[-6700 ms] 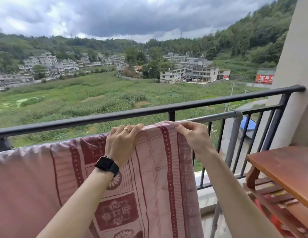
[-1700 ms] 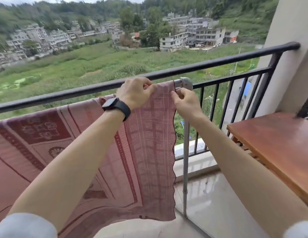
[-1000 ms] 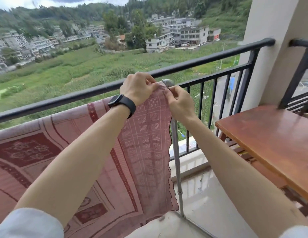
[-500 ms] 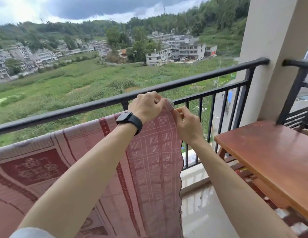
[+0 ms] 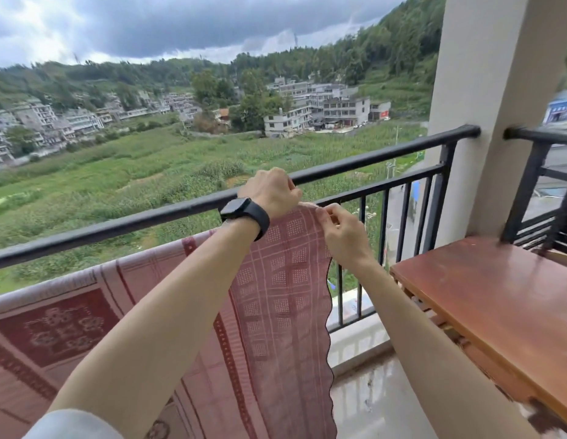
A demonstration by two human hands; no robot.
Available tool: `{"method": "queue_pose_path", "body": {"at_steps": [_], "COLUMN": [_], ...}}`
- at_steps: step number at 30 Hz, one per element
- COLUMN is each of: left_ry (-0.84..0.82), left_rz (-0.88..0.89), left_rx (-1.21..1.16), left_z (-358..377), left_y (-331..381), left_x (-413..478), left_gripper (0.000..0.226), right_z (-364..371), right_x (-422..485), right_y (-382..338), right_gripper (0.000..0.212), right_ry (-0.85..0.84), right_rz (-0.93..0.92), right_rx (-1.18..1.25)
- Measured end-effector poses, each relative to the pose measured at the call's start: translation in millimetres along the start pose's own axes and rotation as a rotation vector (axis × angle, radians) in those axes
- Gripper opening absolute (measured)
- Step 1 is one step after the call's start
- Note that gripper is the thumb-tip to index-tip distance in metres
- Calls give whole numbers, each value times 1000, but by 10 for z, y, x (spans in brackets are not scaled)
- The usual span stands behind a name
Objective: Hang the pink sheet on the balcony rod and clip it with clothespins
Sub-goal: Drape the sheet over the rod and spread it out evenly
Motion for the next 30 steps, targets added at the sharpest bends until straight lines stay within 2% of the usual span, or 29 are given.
{"method": "queue_pose_path", "body": {"at_steps": [2, 4, 6, 8, 11, 13, 15, 17, 19, 21, 23, 25, 27, 30], "left_ry": [-134, -124, -33, 37, 177, 307, 324, 188, 56, -13, -21, 4, 41, 129], "left_rz": [-80, -121, -122, -95, -57, -9, 67, 87, 41, 26, 34, 39, 39, 49], "left_rx": [26, -112, -192, -137, -6, -31, -46, -14, -23, -19, -8, 28, 70, 109], "left_z": [77, 131, 104, 73, 109, 150, 189, 224, 215, 205, 218, 253, 290, 354], "left_y": [-97, -165, -169, -108, 2, 49, 67, 25, -73, -117, -82, -27, 6, -11], "left_x": [-55, -101, -114, -99, -89, -119, -165, -203, -237, -266, -282, -285, -295, -330], "left_gripper": [54, 57, 44, 32, 28, 26, 29, 44, 53, 50, 45, 43, 44, 50], "right_z": [41, 75, 90, 57, -46, -125, -178, -160, -99, -31, 58, 134, 165, 123], "right_x": [-23, -39, -35, -38, -25, -6, -3, -42, -117, -179, -193, -169, -133, -137], "right_y": [62, 115, 74, -44, -182, -196, -121, 45, 237, 374, 482, 596, 672, 689], "right_gripper": [29, 29, 28, 26, 25, 27, 29, 32, 37, 39, 38, 31, 18, 15], "right_ry": [-47, -92, -107, -86, -16, 84, 148, 87, -62, -245, -345, -285, -145, -22], "right_rz": [33, 68, 65, 47, 2, -11, -4, 53, 138, 203, 233, 220, 194, 238], "right_rx": [4, 18, 28, 18, 63, 115, 122, 67, 12, 34, 9, -74, -112, -5]}}
Point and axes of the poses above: each hand's wrist, its own x-axis towards the middle knuckle, its own z-axis out of the palm, y = z × x, the point moved 2 cm from there along x, towards the middle knuckle, and after that the axes turned 15 degrees about z, right-handed, at the moved point
